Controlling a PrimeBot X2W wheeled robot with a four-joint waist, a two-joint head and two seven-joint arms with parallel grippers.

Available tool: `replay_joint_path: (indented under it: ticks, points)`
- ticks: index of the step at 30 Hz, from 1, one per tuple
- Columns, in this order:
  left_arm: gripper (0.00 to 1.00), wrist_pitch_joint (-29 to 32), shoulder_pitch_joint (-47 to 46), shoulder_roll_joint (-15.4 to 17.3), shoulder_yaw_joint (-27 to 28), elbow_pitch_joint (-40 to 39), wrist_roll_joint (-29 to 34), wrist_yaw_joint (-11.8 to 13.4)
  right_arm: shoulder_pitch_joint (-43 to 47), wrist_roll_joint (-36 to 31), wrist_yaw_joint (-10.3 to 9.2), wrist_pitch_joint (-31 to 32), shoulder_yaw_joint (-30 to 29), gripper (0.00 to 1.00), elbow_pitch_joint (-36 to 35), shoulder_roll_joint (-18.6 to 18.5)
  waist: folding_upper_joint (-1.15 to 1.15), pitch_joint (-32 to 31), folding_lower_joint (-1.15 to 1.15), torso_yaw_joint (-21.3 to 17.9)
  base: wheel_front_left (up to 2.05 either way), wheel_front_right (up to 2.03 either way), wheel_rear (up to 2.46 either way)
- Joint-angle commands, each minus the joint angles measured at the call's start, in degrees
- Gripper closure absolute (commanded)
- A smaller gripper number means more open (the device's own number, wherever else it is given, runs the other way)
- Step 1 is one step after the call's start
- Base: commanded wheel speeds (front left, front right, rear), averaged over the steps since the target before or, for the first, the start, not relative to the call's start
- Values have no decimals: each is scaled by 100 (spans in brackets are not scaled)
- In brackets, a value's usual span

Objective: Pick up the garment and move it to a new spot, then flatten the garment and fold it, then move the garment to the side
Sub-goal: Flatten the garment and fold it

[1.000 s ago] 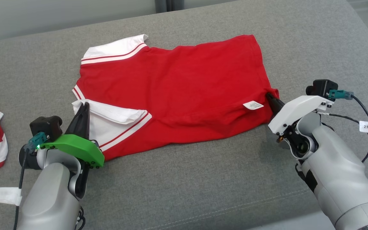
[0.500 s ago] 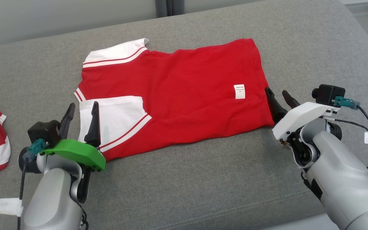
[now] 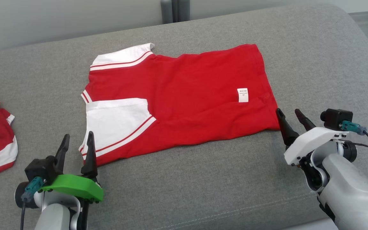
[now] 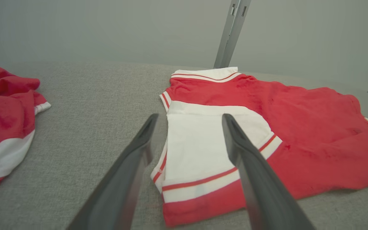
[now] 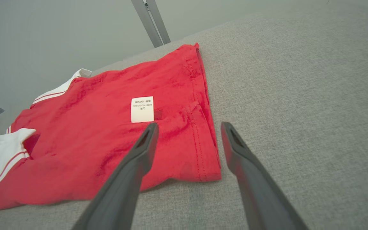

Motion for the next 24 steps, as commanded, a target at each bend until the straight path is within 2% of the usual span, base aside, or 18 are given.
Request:
replay_joint_path:
  ticks: [1,16,24]
  points:
    - [0,0,60,11,58,5,66,-4,62,-52,0,-39,-26,0,26,-27,0,30,0,8,0,0,0]
    - [0,0,-177,60,122,849,465,-5,-225,-484,0,-75,-87,0,624,198,0,335,0,20,0,0,0]
    - [0,0,-304,-27,188,1293,521,-11,-329,-572,0,-86,-65,0,942,296,0,405,0,22,0,0,0]
